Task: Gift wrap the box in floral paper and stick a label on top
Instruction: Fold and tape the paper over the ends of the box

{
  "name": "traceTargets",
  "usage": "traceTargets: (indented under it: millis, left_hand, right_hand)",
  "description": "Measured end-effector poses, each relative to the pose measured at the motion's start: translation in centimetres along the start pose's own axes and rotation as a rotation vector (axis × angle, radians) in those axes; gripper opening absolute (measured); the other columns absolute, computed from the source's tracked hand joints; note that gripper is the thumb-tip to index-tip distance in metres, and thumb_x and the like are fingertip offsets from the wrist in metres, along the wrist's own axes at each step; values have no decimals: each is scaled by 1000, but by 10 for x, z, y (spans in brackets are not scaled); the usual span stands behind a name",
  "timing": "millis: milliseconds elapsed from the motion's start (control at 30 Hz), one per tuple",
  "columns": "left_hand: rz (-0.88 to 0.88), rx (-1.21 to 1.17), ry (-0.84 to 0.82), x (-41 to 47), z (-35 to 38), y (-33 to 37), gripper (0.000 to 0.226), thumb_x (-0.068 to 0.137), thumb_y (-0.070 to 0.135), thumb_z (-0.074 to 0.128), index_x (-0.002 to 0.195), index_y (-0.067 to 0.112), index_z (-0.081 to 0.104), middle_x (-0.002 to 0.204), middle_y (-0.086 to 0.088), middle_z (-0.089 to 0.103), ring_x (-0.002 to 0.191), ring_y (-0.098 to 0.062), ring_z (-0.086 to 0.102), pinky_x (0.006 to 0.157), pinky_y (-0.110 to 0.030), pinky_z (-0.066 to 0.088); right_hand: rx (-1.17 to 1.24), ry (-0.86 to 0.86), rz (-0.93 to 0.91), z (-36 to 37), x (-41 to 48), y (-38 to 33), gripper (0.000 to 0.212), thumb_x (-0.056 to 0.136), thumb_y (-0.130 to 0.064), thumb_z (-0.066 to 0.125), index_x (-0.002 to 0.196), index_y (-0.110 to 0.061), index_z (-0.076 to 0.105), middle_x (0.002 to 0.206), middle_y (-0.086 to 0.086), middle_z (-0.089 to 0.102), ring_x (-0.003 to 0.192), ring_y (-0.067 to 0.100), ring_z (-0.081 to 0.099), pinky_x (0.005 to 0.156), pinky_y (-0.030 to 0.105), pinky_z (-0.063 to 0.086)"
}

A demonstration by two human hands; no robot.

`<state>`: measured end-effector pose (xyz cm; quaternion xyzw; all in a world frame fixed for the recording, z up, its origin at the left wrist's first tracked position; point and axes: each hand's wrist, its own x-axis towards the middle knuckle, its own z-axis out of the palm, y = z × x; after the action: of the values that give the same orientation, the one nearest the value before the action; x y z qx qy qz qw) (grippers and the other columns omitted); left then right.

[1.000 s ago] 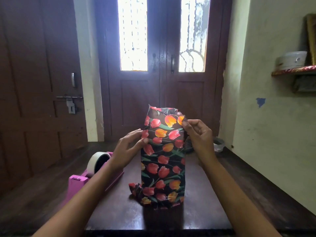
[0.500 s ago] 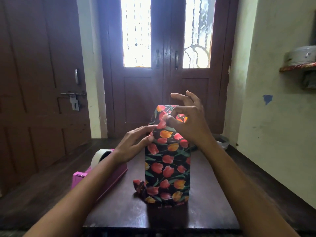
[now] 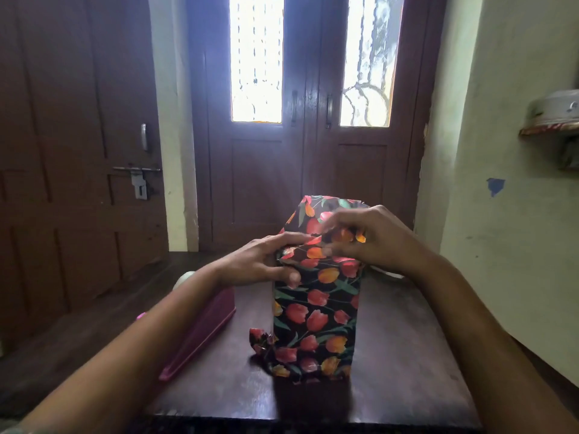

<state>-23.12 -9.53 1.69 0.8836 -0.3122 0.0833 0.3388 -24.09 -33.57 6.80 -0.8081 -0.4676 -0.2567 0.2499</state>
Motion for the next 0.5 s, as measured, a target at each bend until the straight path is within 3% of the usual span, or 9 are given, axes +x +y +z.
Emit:
traceTargets:
  millis: [67, 133, 233, 300, 367, 500]
  left_hand:
    - [-31, -139, -98, 1, -6, 3, 86, 62, 78, 59, 138, 41, 38, 141, 12, 44, 127, -5, 46, 104, -31, 43]
    - [-46, -293, -135, 2, -13, 2, 87, 67, 82, 47, 138, 32, 41, 138, 13, 48, 126, -4, 47, 100, -23, 44]
    - [-188, -421, -2, 11, -15, 4, 75, 74, 81, 37, 125, 29, 55, 124, 7, 61, 116, -7, 58, 94, -26, 50]
    - [-200, -252, 136, 21, -10, 5, 42, 83, 59, 51, 110, 30, 67, 113, 2, 64, 107, -14, 61, 97, -41, 49]
    - [-178, -40, 157, 28, -4, 4, 22, 83, 42, 64, 102, 35, 70, 115, 4, 56, 111, -13, 55, 100, -41, 46]
    - [-255, -84, -45, 29, -9, 16, 42, 78, 45, 64, 118, 32, 63, 129, 10, 51, 117, -7, 51, 96, -23, 43]
  right_hand:
    - [-64, 14, -34, 0, -2, 2, 12, 77, -35, 71, 88, -31, 72, 63, -27, 55, 62, 1, 56, 58, 24, 43]
    - [-39, 4, -31, 2, -7, 0, 11, 76, -37, 69, 85, -32, 73, 63, -27, 56, 64, 2, 59, 60, 25, 50]
    - [-5, -20, -52, 8, -14, -5, 12, 74, -40, 67, 84, -36, 71, 65, -33, 54, 68, -5, 60, 64, 16, 49]
    - [-37, -37, -69, 12, -17, -7, 10, 76, -34, 71, 85, -31, 74, 66, -36, 50, 66, -10, 57, 65, 13, 45]
    - [-51, -49, -72, 15, -20, -7, 10, 76, -32, 72, 85, -30, 74, 66, -38, 48, 67, -13, 56, 65, 9, 42]
    - [1, -74, -42, 13, -26, -9, 25, 73, -49, 65, 87, -31, 74, 71, -35, 55, 70, -6, 62, 66, 19, 53]
